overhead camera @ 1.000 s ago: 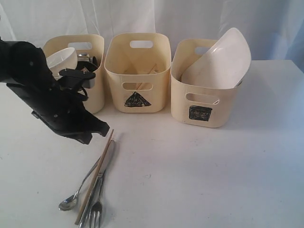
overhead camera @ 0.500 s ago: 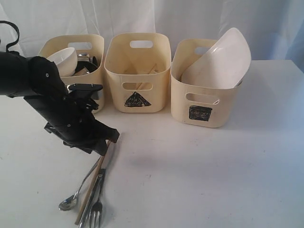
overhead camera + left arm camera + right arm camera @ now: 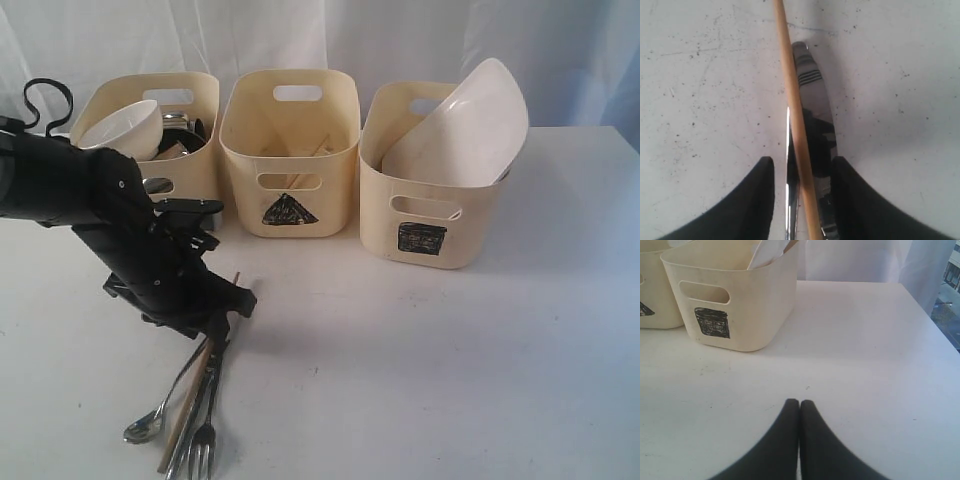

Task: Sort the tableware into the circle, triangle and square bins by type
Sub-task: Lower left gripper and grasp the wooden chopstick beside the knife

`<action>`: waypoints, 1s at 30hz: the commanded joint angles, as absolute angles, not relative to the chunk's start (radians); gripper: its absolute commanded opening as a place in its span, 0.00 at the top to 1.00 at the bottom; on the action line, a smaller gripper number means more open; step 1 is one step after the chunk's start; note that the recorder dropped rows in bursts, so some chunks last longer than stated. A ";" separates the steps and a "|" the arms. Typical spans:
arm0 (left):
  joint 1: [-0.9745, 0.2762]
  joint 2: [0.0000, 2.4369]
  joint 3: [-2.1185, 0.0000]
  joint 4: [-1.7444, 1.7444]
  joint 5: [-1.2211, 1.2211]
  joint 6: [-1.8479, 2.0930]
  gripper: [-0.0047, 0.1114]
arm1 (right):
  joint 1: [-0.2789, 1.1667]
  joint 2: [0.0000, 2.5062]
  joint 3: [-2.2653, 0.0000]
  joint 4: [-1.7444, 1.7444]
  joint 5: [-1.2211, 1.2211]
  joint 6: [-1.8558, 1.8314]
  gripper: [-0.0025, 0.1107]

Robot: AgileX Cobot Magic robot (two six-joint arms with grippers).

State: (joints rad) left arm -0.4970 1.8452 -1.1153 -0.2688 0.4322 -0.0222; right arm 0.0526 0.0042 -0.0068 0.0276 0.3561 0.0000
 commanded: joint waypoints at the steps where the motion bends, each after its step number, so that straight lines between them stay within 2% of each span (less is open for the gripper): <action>1: -0.502 1.857 -1.106 -0.278 0.426 -0.014 0.64 | 0.048 0.000 0.000 0.030 0.350 0.000 0.98; 14: -0.502 1.895 -1.106 -0.268 0.416 0.000 0.65 | 0.048 0.000 0.000 0.030 0.350 0.000 0.98; 18: -0.502 1.895 -1.106 -0.226 0.442 0.000 0.78 | 0.048 0.000 0.000 0.030 0.350 0.000 0.98; 30: -0.502 1.895 -1.106 -0.216 0.478 0.000 0.78 | 0.048 0.000 0.000 0.030 0.350 0.000 0.98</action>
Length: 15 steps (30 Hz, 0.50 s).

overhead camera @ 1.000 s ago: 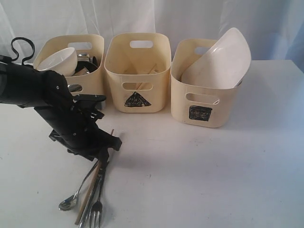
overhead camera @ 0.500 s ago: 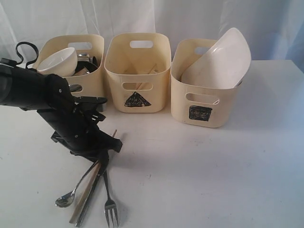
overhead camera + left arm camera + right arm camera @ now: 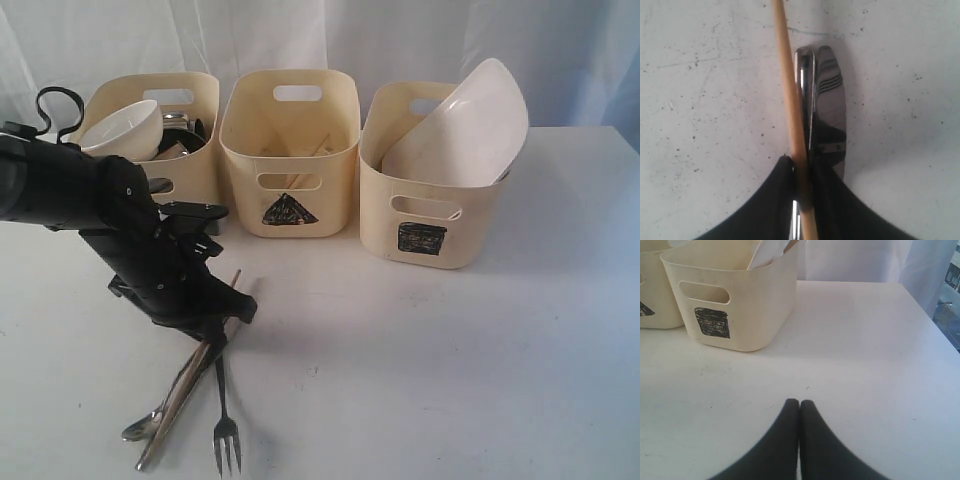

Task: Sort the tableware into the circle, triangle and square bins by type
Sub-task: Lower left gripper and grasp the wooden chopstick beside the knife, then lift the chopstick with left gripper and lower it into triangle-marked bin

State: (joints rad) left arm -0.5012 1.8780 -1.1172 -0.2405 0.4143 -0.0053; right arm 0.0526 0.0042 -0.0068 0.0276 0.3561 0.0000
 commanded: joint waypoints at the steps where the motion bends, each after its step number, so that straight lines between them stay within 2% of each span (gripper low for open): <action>1: -0.502 1.895 -1.106 -0.216 0.482 0.000 0.78 | 0.048 0.000 0.000 0.030 0.350 0.000 0.98; 8: -0.502 1.833 -1.106 -0.216 0.499 0.000 0.82 | 0.048 0.000 0.000 0.030 0.350 0.000 0.98; 15: -0.502 1.785 -1.106 -0.216 0.497 0.000 0.96 | 0.048 0.000 0.000 0.030 0.350 0.000 0.98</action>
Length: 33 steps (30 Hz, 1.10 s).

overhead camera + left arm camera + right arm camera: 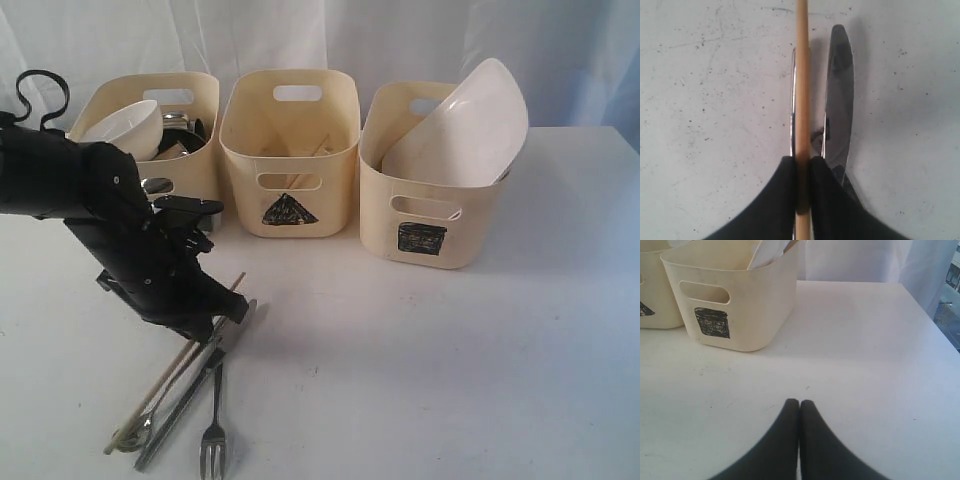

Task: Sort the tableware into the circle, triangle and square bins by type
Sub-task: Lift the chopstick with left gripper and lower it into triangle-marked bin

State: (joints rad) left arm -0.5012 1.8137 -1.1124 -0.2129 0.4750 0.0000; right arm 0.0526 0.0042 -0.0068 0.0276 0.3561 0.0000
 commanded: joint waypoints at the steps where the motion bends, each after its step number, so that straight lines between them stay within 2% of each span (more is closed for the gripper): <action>1: -0.502 1.780 -1.106 -0.216 0.497 0.000 0.96 | 0.048 0.000 0.000 0.030 0.350 0.000 0.98; 11: -0.502 1.752 -1.106 -0.203 0.470 0.000 0.96 | 0.048 0.000 0.000 0.030 0.350 0.000 0.98; 20: -0.502 1.581 -1.108 -0.188 0.270 0.000 0.96 | 0.048 0.000 0.000 0.030 0.350 0.000 0.98; 24: -0.502 1.579 -1.108 -0.188 0.014 0.000 0.96 | 0.048 0.000 0.000 0.030 0.350 0.000 0.98; 27: -0.502 1.579 -1.118 -0.181 -0.273 0.000 0.96 | 0.048 0.000 0.000 0.030 0.350 0.000 0.98; 33: -0.502 1.635 -1.131 0.034 -0.816 -0.084 0.96 | 0.048 0.000 0.000 0.030 0.350 0.000 0.98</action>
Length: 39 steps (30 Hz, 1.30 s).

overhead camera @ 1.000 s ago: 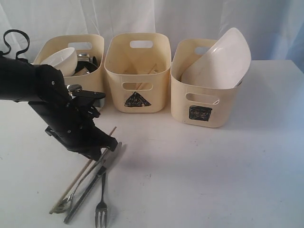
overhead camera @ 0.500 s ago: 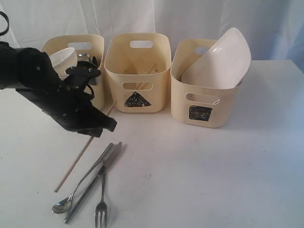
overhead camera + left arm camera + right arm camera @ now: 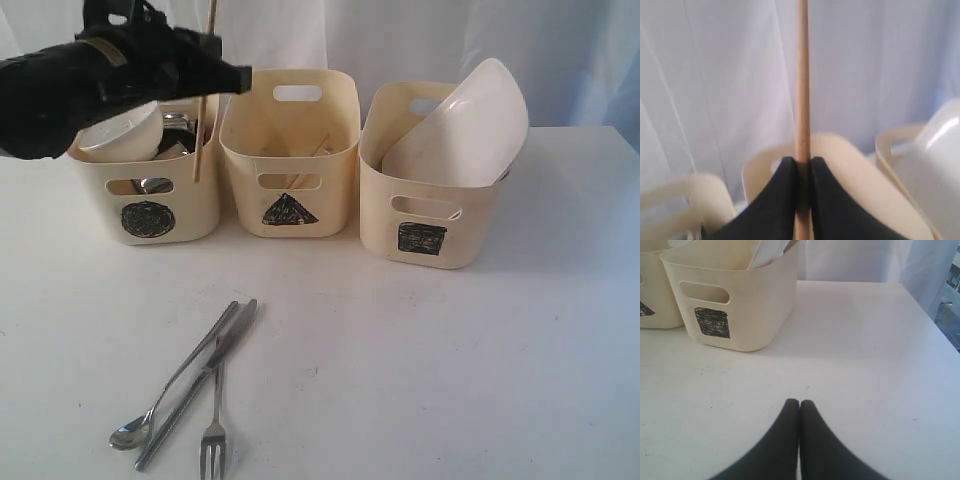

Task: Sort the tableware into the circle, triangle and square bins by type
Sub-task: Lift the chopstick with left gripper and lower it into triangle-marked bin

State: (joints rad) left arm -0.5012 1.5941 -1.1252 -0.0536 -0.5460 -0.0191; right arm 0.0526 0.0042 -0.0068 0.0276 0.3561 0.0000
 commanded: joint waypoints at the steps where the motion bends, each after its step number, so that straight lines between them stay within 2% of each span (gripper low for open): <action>1: -0.502 1.651 -1.131 0.048 -0.852 -0.088 0.96 | 0.048 0.000 0.000 0.030 0.350 0.000 0.98; 6: -0.500 1.771 -1.133 0.124 -1.070 -0.106 0.96 | 0.048 0.000 0.000 0.030 0.350 0.000 0.98; 13: -0.500 1.887 -1.244 0.122 -1.086 -0.125 0.96 | 0.048 0.000 0.000 0.030 0.350 0.000 0.98; 20: -0.500 1.975 -1.350 0.122 -1.033 -0.162 0.96 | 0.048 0.000 0.000 0.030 0.350 0.000 0.98; 25: -0.500 1.985 -1.353 0.120 -0.884 -0.162 0.96 | 0.048 0.000 0.000 0.030 0.350 0.000 0.98; 32: -0.500 1.985 -1.353 0.122 -0.826 -0.166 0.96 | 0.048 0.000 0.000 0.030 0.350 0.000 0.98; 35: -0.500 1.985 -1.372 0.125 -0.732 -0.226 0.88 | 0.048 0.000 0.000 0.030 0.350 0.000 0.98; 39: -0.500 1.985 -1.377 0.128 -0.687 -0.233 0.65 | 0.048 0.000 0.000 0.030 0.350 0.000 0.98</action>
State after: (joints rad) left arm -0.5012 1.9944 -1.3696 0.1240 -0.7122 -0.2142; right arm 0.0526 0.0042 -0.0068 0.0276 0.3561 0.0000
